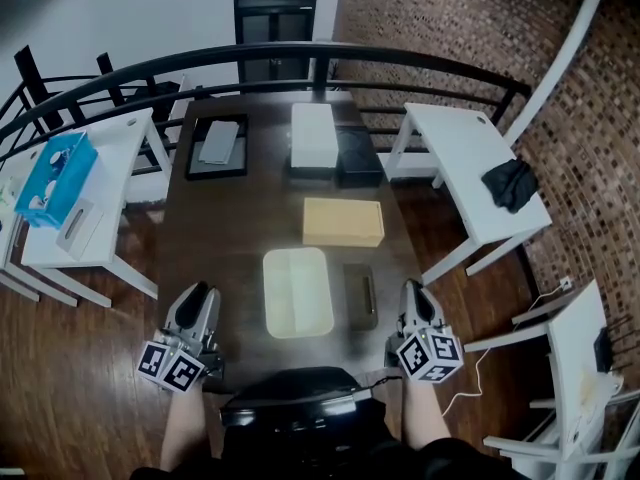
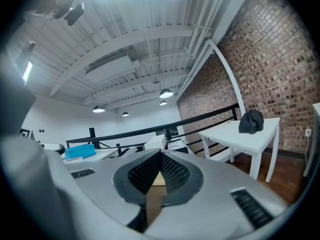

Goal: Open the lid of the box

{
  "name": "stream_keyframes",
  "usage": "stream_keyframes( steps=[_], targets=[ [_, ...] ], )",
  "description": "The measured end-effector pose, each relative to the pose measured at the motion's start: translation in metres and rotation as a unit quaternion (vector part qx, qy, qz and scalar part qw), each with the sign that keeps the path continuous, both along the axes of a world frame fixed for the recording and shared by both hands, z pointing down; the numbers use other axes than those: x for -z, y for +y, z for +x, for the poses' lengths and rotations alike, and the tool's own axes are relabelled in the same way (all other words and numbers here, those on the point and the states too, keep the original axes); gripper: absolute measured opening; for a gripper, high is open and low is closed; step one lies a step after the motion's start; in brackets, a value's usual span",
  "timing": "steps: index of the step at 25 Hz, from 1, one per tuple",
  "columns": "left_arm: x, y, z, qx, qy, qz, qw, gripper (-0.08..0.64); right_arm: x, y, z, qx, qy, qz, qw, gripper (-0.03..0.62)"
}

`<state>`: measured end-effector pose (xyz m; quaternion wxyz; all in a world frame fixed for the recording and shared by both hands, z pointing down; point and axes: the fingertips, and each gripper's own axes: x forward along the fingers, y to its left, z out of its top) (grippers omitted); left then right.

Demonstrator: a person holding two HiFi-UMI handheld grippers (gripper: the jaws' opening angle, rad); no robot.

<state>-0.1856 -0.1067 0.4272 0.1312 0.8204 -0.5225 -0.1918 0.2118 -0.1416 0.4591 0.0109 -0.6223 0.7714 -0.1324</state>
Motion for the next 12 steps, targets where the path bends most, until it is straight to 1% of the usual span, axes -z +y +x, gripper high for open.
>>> stream_keyframes(
  steps=[7, 12],
  targets=[
    [-0.003, 0.008, -0.002, 0.0, -0.001, -0.004, 1.0, 0.092, 0.006, 0.004, -0.011, 0.015, 0.006, 0.007, 1.0, 0.0],
    [-0.004, 0.011, -0.001, 0.001, -0.004, -0.011, 0.9999, 0.092, 0.007, 0.007, -0.012, 0.019, 0.005, 0.003, 1.0, 0.0]
  ],
)
